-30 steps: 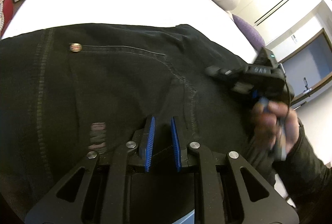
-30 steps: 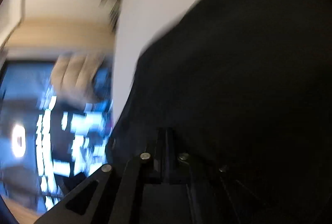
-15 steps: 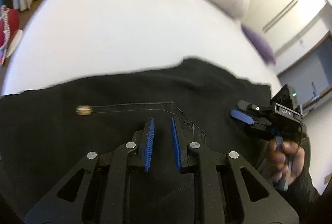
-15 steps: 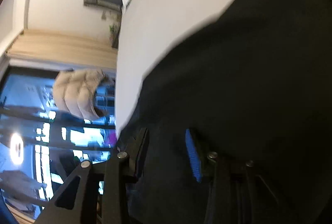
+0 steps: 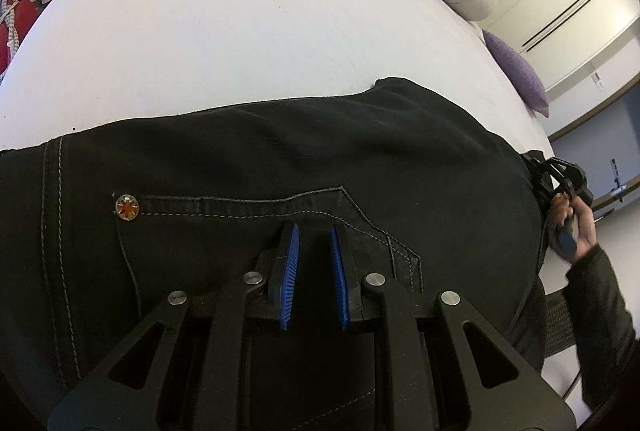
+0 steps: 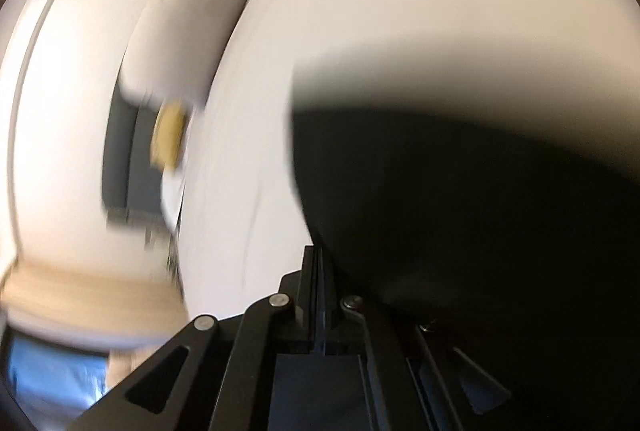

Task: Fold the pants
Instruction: 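Fold the jeans leg with the right gripper toward the left gripper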

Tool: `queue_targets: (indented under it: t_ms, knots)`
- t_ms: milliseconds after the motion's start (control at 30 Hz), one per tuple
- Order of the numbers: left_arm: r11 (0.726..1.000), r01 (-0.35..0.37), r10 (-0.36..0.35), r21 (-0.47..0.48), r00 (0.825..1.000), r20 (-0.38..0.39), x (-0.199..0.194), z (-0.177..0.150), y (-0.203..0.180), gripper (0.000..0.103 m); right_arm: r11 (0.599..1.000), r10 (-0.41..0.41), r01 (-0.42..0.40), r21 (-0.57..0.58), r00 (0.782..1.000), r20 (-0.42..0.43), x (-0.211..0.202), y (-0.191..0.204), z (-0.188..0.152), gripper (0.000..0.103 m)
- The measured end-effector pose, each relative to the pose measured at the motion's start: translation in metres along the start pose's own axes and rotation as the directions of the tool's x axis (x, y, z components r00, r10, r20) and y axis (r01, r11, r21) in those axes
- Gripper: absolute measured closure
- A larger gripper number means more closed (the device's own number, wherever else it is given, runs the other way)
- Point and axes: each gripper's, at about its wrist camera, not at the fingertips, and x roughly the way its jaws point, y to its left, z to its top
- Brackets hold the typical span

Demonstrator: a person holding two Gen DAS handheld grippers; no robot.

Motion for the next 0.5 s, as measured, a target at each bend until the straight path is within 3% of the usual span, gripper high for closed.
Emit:
queue_targets:
  t_ms: [67,100,133,200,267,333,400,467,500]
  knots:
    - [1.000,0.008,-0.008,-0.006,1.000,0.004,0.000,-0.001,0.001,0.087,0.996,-0.082,0.084,-0.015,0.992,0.093,-0.030,-0.004,0.024,0.103]
    - [1.000,0.008,-0.008,-0.009,1.000,0.006,0.000,-0.001,0.001,0.087,0.993,-0.108,0.112,-0.028,0.986,0.130,-0.045,-0.003,0.030,0.091]
    - [1.000,0.002,-0.002,-0.012,1.000,0.008,-0.002,-0.001,0.000,0.087,0.989,-0.136,0.144,-0.042,0.978,0.155,-0.063,-0.003,0.035,0.060]
    - [0.999,-0.031,0.031,-0.010,0.999,0.008,-0.010,0.000,-0.007,0.087,0.993,-0.075,0.087,-0.084,0.987,0.142,-0.086,0.002,0.023,0.047]
    - [1.000,-0.008,0.008,0.011,1.000,0.005,-0.015,0.003,-0.020,0.087,0.993,0.043,-0.036,-0.115,0.997,0.060,-0.101,0.002,0.003,0.047]
    - [0.998,0.047,-0.047,0.052,0.999,-0.007,-0.010,0.005,-0.045,0.087,0.982,0.132,-0.139,-0.130,0.990,-0.057,-0.098,0.009,-0.043,0.046]
    - [0.990,0.096,-0.090,0.103,0.994,-0.055,0.005,0.004,-0.072,0.087,0.976,0.138,-0.161,-0.144,0.978,-0.157,-0.080,0.017,-0.090,0.046]
    - [0.984,0.101,-0.088,0.146,0.991,-0.096,0.021,0.000,-0.089,0.087,0.979,0.127,-0.160,-0.124,0.964,-0.234,-0.068,0.001,-0.113,0.049]
    - [0.981,0.091,-0.072,0.169,0.991,-0.114,0.030,-0.003,-0.094,0.087,0.984,0.103,-0.134,-0.118,0.965,-0.241,-0.068,-0.011,-0.113,0.064]
